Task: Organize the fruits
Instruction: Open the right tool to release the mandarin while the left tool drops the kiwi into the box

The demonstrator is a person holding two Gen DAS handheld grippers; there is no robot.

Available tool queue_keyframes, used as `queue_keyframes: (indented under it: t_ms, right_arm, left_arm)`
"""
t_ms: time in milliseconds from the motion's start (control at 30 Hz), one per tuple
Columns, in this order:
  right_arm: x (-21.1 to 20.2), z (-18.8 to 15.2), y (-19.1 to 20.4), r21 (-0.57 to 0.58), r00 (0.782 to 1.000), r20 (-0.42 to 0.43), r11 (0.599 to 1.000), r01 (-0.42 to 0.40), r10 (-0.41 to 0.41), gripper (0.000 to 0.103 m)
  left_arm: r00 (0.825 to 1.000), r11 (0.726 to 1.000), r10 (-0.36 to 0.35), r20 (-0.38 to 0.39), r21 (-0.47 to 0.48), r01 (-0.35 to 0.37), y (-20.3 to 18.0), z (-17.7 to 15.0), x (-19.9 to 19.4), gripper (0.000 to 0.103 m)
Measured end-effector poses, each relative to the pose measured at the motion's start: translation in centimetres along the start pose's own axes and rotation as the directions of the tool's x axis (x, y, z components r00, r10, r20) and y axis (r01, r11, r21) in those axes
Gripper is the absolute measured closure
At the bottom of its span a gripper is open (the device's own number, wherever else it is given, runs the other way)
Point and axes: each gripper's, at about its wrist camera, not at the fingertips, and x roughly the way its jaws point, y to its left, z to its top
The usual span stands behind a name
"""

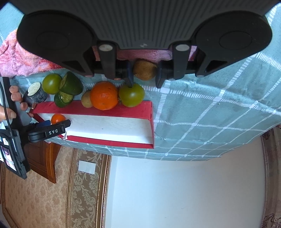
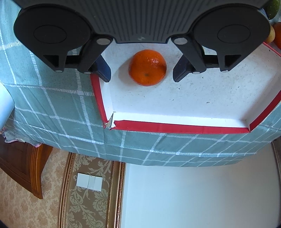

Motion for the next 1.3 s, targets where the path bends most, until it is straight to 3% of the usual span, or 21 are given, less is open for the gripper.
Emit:
queue_keyframes:
  t_ms: [400,600,700,867,1300]
  right_arm:
    - [-0.8,-0.1,-0.7,0.034,1.000,-0.003,0.999,0.000,0.000,0.025]
    - [-3.1,-0.2,-1.8,0.096,0.999,0.038,0.995,-0.036,0.032,0.025]
    - [-4.0,-0.2,-2.3,0.129,0.997,0.064,0.991,-0.038,0.030,0.020]
    - [-4.4,-0.1,-2.9,0.156,0.996,0.088,0.987,-0.033,0.020,0.019]
    - [-3.9,-0.4,-2.5,0.154,0.998,0.056,0.987,-0.048,0.040,0.019]
  left_arm:
    - [0.999,0.999,0.024,0.038,0.019,-0.025,0.3,2.0,-1.8,0.079]
    - [0.997,0.997,-0.039,0.064,0.072,0.035,-1.3,5.6,-1.8,0.079]
    - [0.995,0.993,-0.058,0.077,0.107,0.049,-2.7,7.4,-0.2,0.079]
    - [0.996,0.991,-0.067,0.050,0.121,0.060,-4.4,9.7,4.2,0.079]
    - [0.993,0.985,0.038,-0.115,0.169,-0.018,-6.2,11.6,14.7,0.079]
